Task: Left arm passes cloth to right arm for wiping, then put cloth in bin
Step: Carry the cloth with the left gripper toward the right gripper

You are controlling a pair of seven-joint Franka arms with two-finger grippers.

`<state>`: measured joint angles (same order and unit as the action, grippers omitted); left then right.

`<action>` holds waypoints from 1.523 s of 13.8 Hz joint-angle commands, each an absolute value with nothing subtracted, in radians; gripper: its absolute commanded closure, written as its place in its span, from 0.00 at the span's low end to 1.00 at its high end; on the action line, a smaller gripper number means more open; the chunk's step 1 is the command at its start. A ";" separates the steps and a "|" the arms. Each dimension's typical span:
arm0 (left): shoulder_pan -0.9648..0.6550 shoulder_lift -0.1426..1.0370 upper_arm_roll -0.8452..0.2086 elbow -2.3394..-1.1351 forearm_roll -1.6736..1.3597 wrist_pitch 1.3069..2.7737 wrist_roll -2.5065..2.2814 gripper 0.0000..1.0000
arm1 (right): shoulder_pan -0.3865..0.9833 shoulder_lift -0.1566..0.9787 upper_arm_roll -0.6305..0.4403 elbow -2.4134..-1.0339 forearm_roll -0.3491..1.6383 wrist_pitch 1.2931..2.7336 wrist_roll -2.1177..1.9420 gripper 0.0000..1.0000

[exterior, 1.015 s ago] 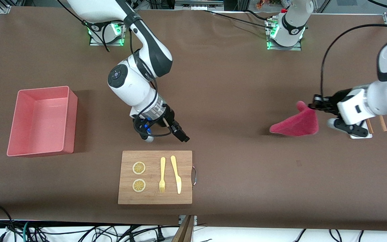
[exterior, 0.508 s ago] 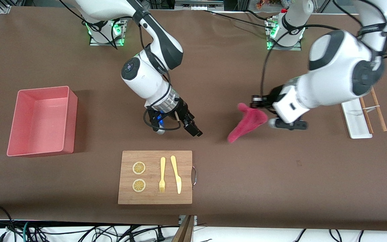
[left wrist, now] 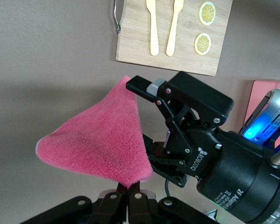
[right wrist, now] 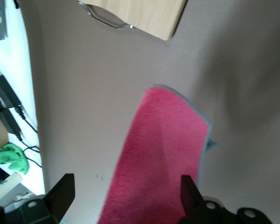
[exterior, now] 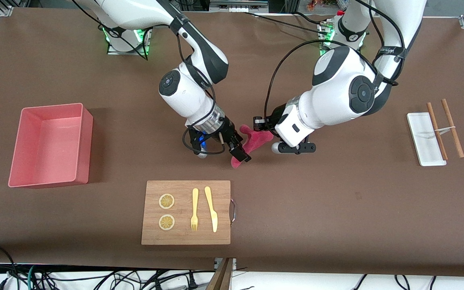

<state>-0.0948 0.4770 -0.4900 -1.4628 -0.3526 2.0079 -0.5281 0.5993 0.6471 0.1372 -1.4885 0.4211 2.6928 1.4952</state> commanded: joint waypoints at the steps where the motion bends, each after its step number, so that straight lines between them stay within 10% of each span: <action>1: -0.106 0.488 -0.482 -1.430 -0.368 2.003 -0.541 1.00 | 0.591 0.696 0.135 -1.407 0.437 2.697 1.497 0.00; 9: -0.115 0.495 -0.480 -1.430 -0.368 2.005 -0.541 1.00 | 0.609 0.787 0.138 -1.341 0.436 2.698 1.497 0.04; 14: -0.130 0.497 -0.482 -1.430 -0.373 2.006 -0.558 1.00 | 0.617 0.798 0.140 -1.341 0.436 2.700 1.480 0.99; 21: -0.143 0.508 -0.480 -1.428 -0.371 2.049 -0.595 1.00 | 0.615 0.798 0.138 -1.321 0.434 2.698 1.466 1.00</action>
